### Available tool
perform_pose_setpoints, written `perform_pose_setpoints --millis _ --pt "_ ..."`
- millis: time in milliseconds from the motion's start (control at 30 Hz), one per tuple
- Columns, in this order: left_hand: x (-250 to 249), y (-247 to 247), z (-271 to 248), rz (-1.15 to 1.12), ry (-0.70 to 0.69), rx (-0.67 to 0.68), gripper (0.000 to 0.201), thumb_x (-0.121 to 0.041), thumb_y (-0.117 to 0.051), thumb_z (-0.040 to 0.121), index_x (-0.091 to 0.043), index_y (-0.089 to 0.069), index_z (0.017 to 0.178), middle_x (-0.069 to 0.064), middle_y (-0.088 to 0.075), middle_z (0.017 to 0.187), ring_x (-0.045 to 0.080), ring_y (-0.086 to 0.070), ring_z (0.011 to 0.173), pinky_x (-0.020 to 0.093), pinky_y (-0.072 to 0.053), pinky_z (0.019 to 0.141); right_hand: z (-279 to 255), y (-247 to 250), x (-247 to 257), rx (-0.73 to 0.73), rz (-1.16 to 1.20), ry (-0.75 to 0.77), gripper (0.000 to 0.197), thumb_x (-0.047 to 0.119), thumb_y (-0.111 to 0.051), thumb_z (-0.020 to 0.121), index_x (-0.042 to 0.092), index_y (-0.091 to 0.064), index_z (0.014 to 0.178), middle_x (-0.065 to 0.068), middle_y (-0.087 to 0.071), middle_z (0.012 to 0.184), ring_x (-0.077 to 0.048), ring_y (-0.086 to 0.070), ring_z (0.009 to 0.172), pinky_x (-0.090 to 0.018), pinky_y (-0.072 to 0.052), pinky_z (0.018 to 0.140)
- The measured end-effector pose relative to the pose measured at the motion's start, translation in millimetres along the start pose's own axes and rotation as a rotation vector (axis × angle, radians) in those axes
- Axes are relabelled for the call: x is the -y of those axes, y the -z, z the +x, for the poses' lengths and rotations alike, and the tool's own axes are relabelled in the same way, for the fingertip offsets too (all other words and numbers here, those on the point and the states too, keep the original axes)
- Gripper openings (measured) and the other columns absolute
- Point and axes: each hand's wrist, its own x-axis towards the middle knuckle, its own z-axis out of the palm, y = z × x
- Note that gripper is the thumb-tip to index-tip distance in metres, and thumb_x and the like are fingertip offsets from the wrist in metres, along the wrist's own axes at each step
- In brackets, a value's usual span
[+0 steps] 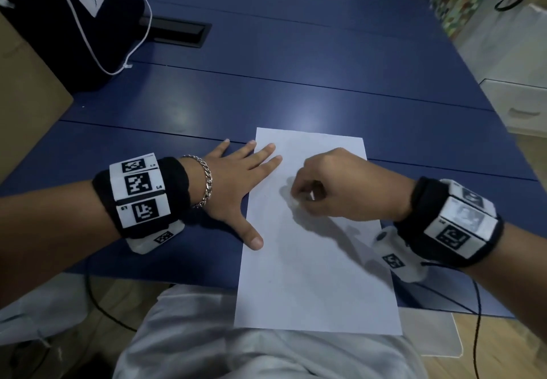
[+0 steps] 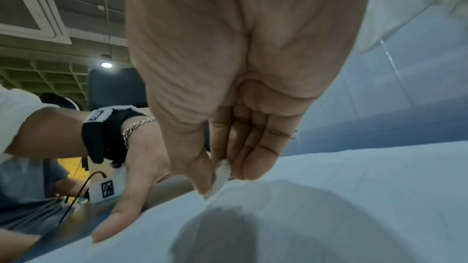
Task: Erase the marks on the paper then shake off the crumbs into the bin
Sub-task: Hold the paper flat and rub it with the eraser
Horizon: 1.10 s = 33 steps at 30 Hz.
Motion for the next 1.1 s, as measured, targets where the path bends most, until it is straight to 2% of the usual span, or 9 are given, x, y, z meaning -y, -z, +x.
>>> perform_pose_setpoints --millis 167,233,333,367,567,733,933,1000,1100 --pt "0.8 -0.4 1.6 0.007 0.004 0.006 0.160 -0.110 -0.049 0.044 -0.033 0.033 0.157 -0.007 0.037 0.166 0.024 0.028 0.156 0.069 0.008 0.122 25.2 -4.5 -3.5 -0.115 -0.031 -0.007 0.009 0.018 -0.069 0.084 0.021 -0.074 0.090 0.010 -0.064 0.084 -0.008 -0.054 0.070 -0.029 -0.050 0.073" --pt "1.2 -0.2 1.5 0.011 0.005 0.008 0.159 -0.110 -0.049 0.044 -0.034 0.033 0.157 -0.007 0.038 0.166 0.024 0.029 0.156 0.070 0.008 0.122 22.8 -4.6 0.1 -0.054 -0.028 0.033 0.007 0.021 -0.072 0.082 0.023 -0.075 0.088 0.009 -0.067 0.084 -0.007 -0.057 0.069 -0.025 -0.050 0.071" --pt "-0.2 1.0 0.3 0.015 0.009 0.022 0.159 -0.109 -0.050 0.046 -0.032 0.032 0.157 -0.007 0.040 0.165 0.025 0.030 0.155 0.070 0.009 0.122 11.1 -5.6 12.8 0.188 0.049 0.105 0.016 0.033 -0.080 0.081 0.028 -0.078 0.096 0.011 -0.070 0.086 -0.004 -0.063 0.073 -0.014 -0.048 0.068" --pt "-0.7 1.2 0.1 0.016 0.011 0.025 0.159 -0.109 -0.051 0.046 -0.032 0.032 0.158 -0.007 0.040 0.165 0.025 0.030 0.155 0.070 0.009 0.121 11.0 -4.9 12.8 0.214 0.051 0.113 0.018 0.035 -0.081 0.081 0.029 -0.078 0.098 0.011 -0.071 0.086 -0.003 -0.064 0.074 -0.013 -0.048 0.068" --pt "-2.0 1.8 -1.1 0.023 0.016 0.025 0.160 -0.109 -0.051 0.045 -0.032 0.033 0.157 -0.008 0.038 0.166 0.023 0.029 0.156 0.070 0.008 0.121 32.1 0.5 -12.2 -0.053 -0.025 0.042 0.007 0.029 -0.076 0.081 0.022 -0.075 0.083 0.010 -0.067 0.081 0.001 -0.056 0.065 -0.022 -0.045 0.067" --pt "-1.6 2.9 -0.5 0.014 0.017 0.033 0.160 -0.109 -0.052 0.045 -0.032 0.033 0.157 -0.008 0.040 0.165 0.024 0.031 0.155 0.070 0.011 0.121 14.8 -5.3 10.5 0.212 0.045 0.107 0.015 0.038 -0.081 0.081 0.027 -0.077 0.090 0.012 -0.070 0.082 -0.005 -0.064 0.074 -0.014 -0.048 0.067" --pt "-2.1 2.1 -0.3 0.024 0.018 0.021 0.160 -0.110 -0.051 0.044 -0.033 0.033 0.157 -0.009 0.037 0.166 0.024 0.028 0.156 0.070 0.009 0.121 32.0 3.0 -10.2 -0.082 -0.051 0.036 0.006 0.024 -0.072 0.084 0.019 -0.075 0.084 0.011 -0.065 0.079 -0.008 -0.054 0.066 -0.028 -0.051 0.071" --pt "-1.4 2.6 -0.7 0.015 0.019 0.022 0.161 -0.109 -0.051 0.044 -0.033 0.032 0.157 -0.009 0.038 0.166 0.023 0.028 0.156 0.069 0.009 0.122 20.7 -2.6 0.2 0.008 -0.040 0.072 0.007 0.029 -0.074 0.082 0.022 -0.075 0.083 0.009 -0.067 0.080 -0.006 -0.056 0.067 -0.021 -0.048 0.068" --pt "-0.9 2.8 -0.2 0.018 0.010 0.019 0.159 -0.109 -0.051 0.045 -0.033 0.032 0.158 -0.008 0.039 0.165 0.023 0.030 0.156 0.068 0.010 0.122 -4.2 -5.2 6.2 0.115 0.001 0.100 0.013 0.033 -0.076 0.084 0.025 -0.078 0.095 0.010 -0.068 0.086 -0.006 -0.060 0.075 -0.015 -0.047 0.069"
